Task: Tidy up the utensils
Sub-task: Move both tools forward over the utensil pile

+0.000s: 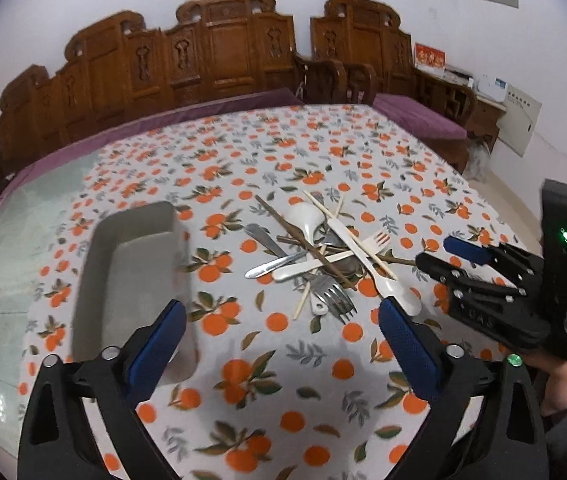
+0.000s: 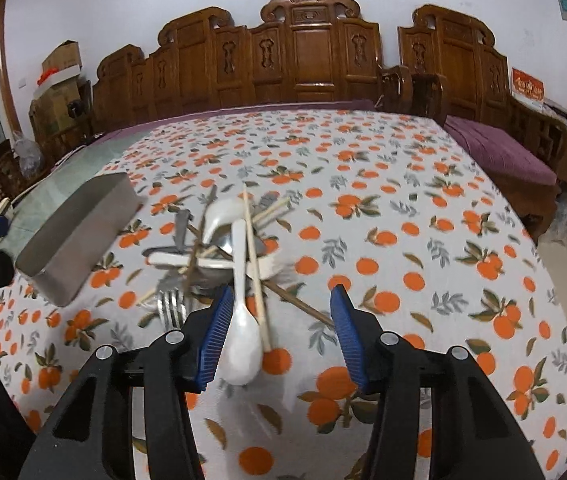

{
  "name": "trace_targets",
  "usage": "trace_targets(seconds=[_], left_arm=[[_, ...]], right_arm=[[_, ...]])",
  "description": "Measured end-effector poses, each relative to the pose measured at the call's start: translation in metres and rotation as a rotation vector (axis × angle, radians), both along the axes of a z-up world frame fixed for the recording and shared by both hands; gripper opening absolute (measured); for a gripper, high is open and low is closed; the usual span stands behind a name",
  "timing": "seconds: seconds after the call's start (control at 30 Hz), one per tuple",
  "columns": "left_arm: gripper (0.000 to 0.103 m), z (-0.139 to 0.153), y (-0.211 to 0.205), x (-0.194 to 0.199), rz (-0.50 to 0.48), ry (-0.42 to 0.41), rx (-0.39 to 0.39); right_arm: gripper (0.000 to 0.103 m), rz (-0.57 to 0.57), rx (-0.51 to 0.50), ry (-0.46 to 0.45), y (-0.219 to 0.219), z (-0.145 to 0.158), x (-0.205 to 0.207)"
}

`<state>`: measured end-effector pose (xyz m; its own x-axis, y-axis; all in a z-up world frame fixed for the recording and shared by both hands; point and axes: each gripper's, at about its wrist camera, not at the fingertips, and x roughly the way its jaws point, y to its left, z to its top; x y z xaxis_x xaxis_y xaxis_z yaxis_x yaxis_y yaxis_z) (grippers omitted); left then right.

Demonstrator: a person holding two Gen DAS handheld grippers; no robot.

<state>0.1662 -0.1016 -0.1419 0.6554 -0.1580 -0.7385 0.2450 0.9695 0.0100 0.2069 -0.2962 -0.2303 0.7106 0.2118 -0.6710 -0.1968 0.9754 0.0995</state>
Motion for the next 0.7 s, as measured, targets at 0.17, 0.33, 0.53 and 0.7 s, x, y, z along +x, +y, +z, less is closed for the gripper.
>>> trace_targets(seconds=[0.17,0.33,0.53,0.7], left_arm=[[0.078,-0.023,-0.018,0.030,0.007,0.064,-0.024],[0.068,-0.043,-0.032,0.055,0.022,0.140,-0.061],[0.049,-0.062,-0.047,0.075,0.043,0.218,-0.107],[0.041,-0.075,-0.064,0.080,0.041,0.246,-0.066]], right_arm=[[0.053,-0.005,0.019,0.027,-0.008,-0.016,0.003],[0.053,-0.009,0.047,0.036,-0.014,-0.019,0.008],[0.053,-0.026,0.064,0.047,-0.022,-0.020,0.012],[0.053,-0.043,0.085,0.045,-0.030,-0.018,0.016]])
